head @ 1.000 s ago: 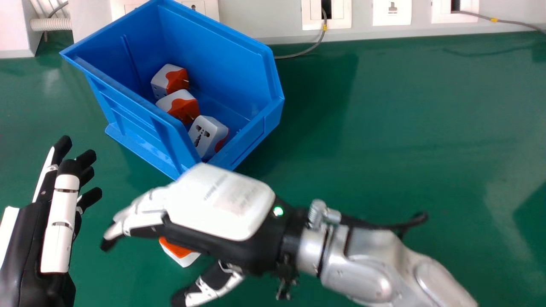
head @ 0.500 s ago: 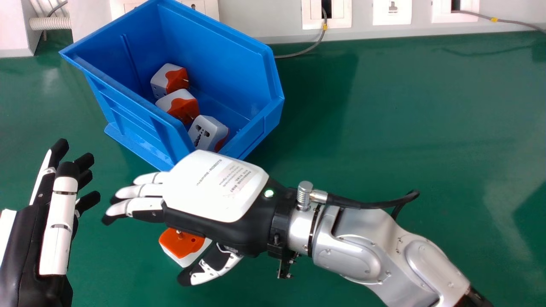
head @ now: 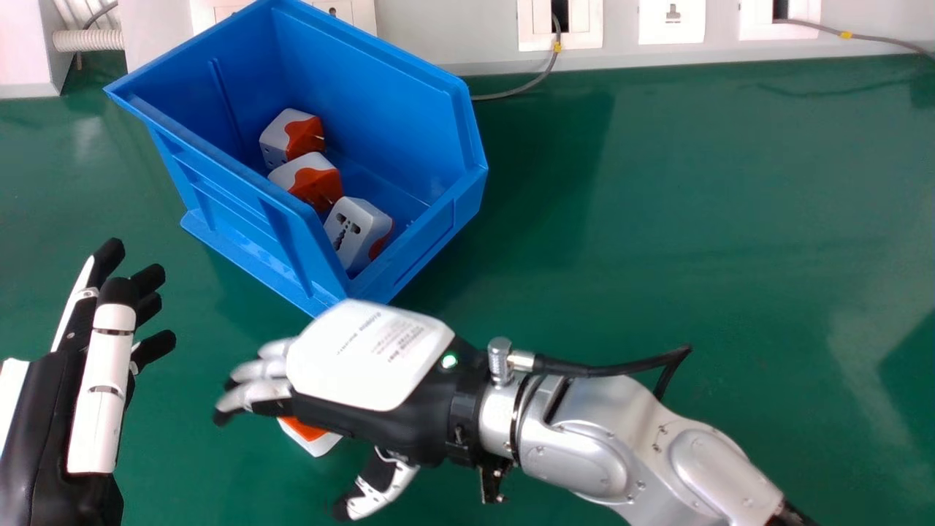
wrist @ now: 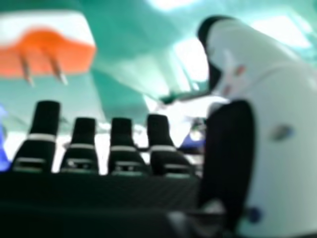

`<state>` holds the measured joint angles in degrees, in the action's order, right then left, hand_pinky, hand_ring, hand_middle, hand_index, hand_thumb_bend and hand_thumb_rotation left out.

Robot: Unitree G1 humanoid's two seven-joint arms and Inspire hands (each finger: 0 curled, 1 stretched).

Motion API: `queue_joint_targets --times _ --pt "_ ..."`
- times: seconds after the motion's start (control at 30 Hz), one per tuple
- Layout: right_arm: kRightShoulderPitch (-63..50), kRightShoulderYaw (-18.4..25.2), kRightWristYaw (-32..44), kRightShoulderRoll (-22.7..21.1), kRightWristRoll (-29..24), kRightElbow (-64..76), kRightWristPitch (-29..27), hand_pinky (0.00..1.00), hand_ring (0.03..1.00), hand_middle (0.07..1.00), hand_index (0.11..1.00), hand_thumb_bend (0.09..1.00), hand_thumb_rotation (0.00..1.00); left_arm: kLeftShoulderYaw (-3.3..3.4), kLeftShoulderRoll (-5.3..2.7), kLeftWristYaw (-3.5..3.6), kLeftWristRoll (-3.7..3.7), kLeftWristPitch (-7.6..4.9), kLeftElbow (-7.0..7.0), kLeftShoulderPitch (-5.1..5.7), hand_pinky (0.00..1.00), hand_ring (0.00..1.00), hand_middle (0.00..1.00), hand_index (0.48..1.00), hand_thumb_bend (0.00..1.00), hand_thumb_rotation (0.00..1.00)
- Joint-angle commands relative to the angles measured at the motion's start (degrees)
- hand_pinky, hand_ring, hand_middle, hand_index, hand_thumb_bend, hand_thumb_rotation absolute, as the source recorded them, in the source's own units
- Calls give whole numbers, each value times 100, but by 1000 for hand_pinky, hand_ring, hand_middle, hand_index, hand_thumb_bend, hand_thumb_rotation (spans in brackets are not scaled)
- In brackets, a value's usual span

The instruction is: Pick all objects and put in blue box

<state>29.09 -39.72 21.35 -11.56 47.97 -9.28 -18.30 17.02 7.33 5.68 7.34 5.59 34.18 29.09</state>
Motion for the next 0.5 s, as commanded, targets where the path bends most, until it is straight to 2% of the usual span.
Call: queue_joint_targets --times 0.0,0.23,0.47 --pt "225 -33 -211 131 41 -168 -100 754 895 898 839 348 0 5 31 18 -14 -29 191 32 844 912 902 954 420 1000" --pt "495 -126 -546 318 199 -936 -53 730 874 885 830 358 0 44 36 80 15 -79 98 -6 844 913 902 954 437 1000" --pt "701 -152 -715 474 310 -1319 196 725 857 866 807 380 0 15 1 81 31 -84 72 -24 844 913 903 954 450 1000"
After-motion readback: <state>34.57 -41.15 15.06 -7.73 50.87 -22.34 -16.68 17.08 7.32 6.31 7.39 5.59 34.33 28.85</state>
